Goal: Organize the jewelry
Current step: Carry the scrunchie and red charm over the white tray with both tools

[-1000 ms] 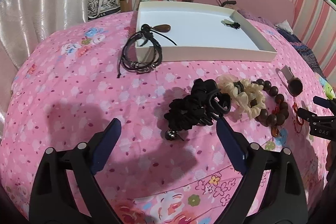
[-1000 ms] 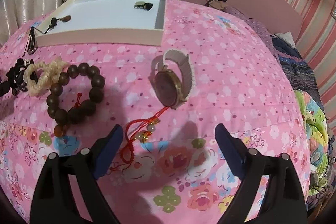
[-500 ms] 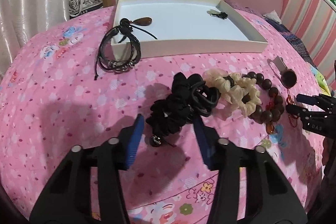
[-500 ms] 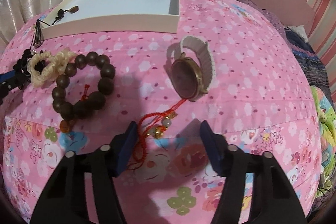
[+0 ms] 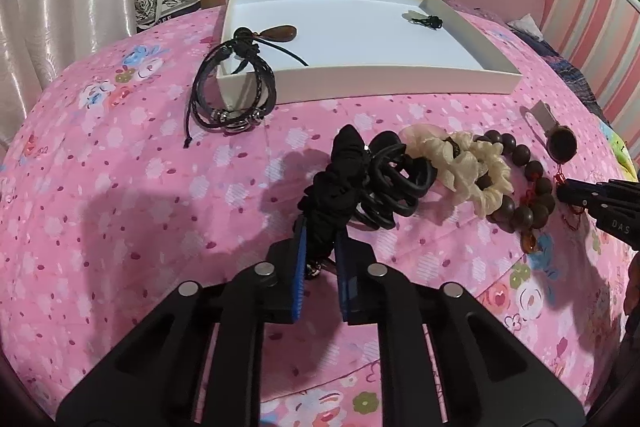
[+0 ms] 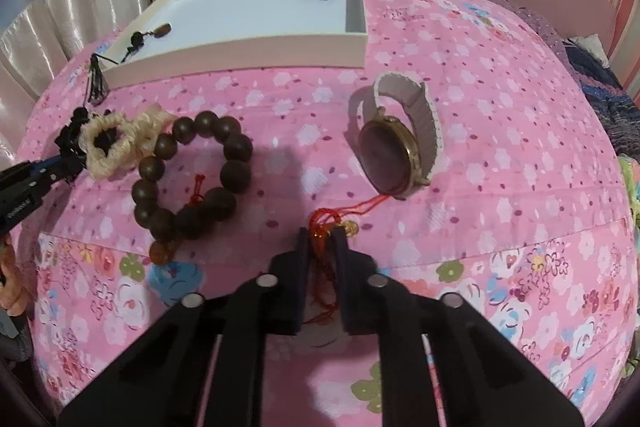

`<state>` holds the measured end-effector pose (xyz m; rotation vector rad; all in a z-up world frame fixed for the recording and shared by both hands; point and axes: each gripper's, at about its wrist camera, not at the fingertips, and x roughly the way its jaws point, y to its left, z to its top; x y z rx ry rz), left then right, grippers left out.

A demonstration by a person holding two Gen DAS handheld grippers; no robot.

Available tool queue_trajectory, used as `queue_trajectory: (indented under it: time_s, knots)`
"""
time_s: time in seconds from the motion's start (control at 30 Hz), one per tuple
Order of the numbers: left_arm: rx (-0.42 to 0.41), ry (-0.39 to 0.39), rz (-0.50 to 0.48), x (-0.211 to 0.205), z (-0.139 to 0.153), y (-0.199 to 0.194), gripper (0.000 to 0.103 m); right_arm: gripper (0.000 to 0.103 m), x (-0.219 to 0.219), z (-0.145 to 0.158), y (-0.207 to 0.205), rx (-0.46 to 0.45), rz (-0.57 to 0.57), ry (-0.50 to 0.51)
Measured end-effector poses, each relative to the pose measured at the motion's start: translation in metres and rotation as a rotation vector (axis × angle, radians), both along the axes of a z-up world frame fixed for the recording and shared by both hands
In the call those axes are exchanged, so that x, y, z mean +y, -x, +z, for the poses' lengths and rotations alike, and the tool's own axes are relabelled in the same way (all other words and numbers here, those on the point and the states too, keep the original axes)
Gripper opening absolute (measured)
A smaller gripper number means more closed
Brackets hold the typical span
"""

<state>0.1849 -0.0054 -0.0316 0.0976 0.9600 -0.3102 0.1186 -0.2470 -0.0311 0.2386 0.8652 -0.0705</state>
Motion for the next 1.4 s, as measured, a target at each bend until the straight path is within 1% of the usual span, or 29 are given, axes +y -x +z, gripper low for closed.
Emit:
queue_trajectory:
  time_s: [0.23,0.33,0.5,0.77,0.9,1.03,1.17,1.23,1.33,1.4]
  knots:
    - [-0.042,0.015,0.029,0.008,0.015,0.001,0.009,0.01,-0.002,0.022,-0.004,-0.096,0.005,-0.009]
    - [-0.073,0.019,0.036,0.01,0.028,-0.002,0.009,0.01,-0.008,0.034,-0.01,-0.14,0.008,-0.032]
    - [-0.113,0.024,0.046,0.012,0.047,-0.01,0.009,0.01,-0.013,0.056,-0.023,-0.203,0.002,-0.024]
    - [-0.176,0.073,0.051,0.007,0.09,-0.034,0.009,0.01,-0.021,0.095,-0.056,-0.279,0.001,-0.012]
    - [-0.2,0.084,0.053,-0.004,0.11,-0.06,0.009,0.01,-0.021,0.12,-0.083,-0.318,0.004,0.009]
    - [-0.166,0.115,0.065,-0.011,0.117,-0.099,0.009,0.01,-0.02,0.14,-0.116,-0.335,0.009,0.021]
    - [-0.132,0.103,0.075,-0.017,0.114,-0.141,0.009,0.01,-0.018,0.154,-0.151,-0.339,0.016,0.05]
    - [-0.115,0.111,0.078,-0.019,0.111,-0.159,0.009,0.01,-0.016,0.16,-0.17,-0.344,0.015,0.064]
    - [-0.088,0.112,0.09,-0.022,0.105,-0.189,0.009,0.01,-0.017,0.162,-0.198,-0.349,0.015,0.056]
    - [-0.068,0.112,0.102,-0.024,0.098,-0.206,0.009,0.01,-0.015,0.161,-0.218,-0.346,0.015,0.076]
